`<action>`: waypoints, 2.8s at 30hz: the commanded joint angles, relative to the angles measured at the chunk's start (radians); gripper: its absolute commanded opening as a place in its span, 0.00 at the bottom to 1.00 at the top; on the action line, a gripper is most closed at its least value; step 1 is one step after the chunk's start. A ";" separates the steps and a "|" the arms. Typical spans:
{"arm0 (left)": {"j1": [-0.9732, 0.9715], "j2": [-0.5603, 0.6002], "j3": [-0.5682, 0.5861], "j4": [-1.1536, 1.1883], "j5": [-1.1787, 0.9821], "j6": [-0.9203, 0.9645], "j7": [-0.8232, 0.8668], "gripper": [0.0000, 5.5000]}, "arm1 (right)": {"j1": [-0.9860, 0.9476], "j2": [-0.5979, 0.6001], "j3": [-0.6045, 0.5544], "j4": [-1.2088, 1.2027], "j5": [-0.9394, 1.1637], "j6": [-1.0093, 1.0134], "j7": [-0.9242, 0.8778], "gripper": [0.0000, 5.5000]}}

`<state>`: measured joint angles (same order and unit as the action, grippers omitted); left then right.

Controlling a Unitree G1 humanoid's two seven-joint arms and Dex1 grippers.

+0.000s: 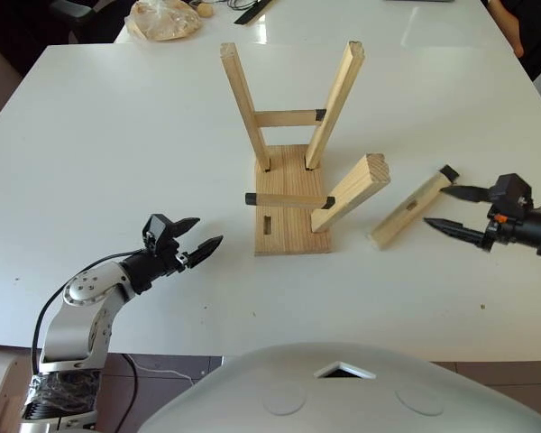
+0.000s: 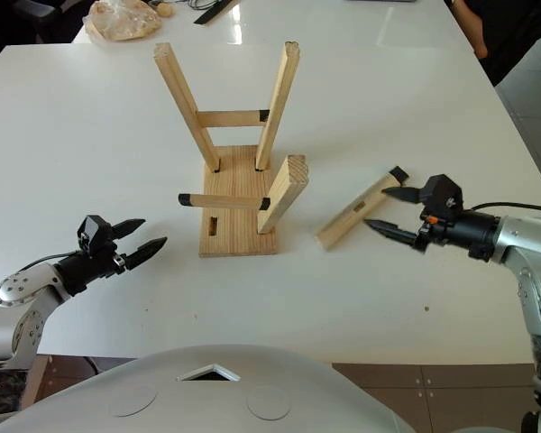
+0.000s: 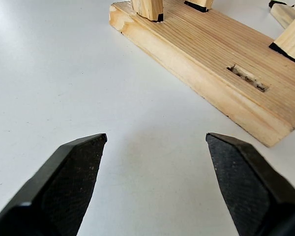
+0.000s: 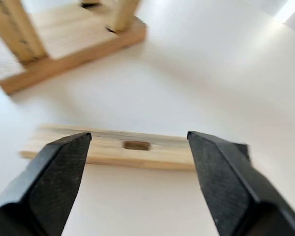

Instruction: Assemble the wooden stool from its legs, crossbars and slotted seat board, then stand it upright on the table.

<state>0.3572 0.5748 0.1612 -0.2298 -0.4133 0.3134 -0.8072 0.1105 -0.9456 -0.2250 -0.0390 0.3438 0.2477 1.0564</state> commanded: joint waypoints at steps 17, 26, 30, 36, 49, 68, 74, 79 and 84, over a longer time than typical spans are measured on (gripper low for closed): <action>-0.106 0.029 -0.045 0.065 0.026 0.017 -0.024 0.68 | 0.109 0.057 0.261 -0.147 -0.109 -0.126 0.119 0.65; -0.128 0.040 -0.045 0.091 0.041 0.015 -0.029 0.68 | 0.106 0.049 0.193 -0.164 -0.080 -0.062 0.076 0.65; -0.104 0.032 -0.042 0.089 0.047 0.005 -0.015 0.68 | 0.084 0.011 0.115 -0.057 -0.102 -0.107 0.055 0.65; -0.090 0.022 -0.044 0.097 0.058 -0.007 -0.001 0.68 | 0.090 0.018 0.170 0.129 -0.232 -0.231 0.011 0.65; -0.117 0.040 -0.045 0.111 0.066 0.005 -0.013 0.68 | 0.117 0.114 0.206 0.129 -0.182 -0.198 -0.053 0.65; -0.407 0.068 0.165 -0.085 -0.147 0.338 0.205 0.68 | 0.054 0.152 0.093 0.136 0.074 -0.028 -0.034 0.38; -0.661 0.074 0.220 -0.407 -0.742 0.505 0.297 0.68 | -0.112 0.159 -0.157 -0.211 0.635 0.341 -0.170 0.38; -0.709 0.073 0.118 -0.452 -0.896 0.542 0.348 0.63 | -0.233 0.111 -0.227 -0.387 0.994 0.450 -0.272 0.38; -0.769 0.055 0.075 -0.449 -1.114 0.516 0.435 0.57 | -0.322 0.060 -0.204 -0.463 1.224 0.524 -0.294 0.38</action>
<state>-0.3686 0.6254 0.2613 -0.6686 -1.4531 0.8309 -0.4038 -0.1667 -0.8547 -0.4375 -0.4569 1.4899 0.7319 0.7714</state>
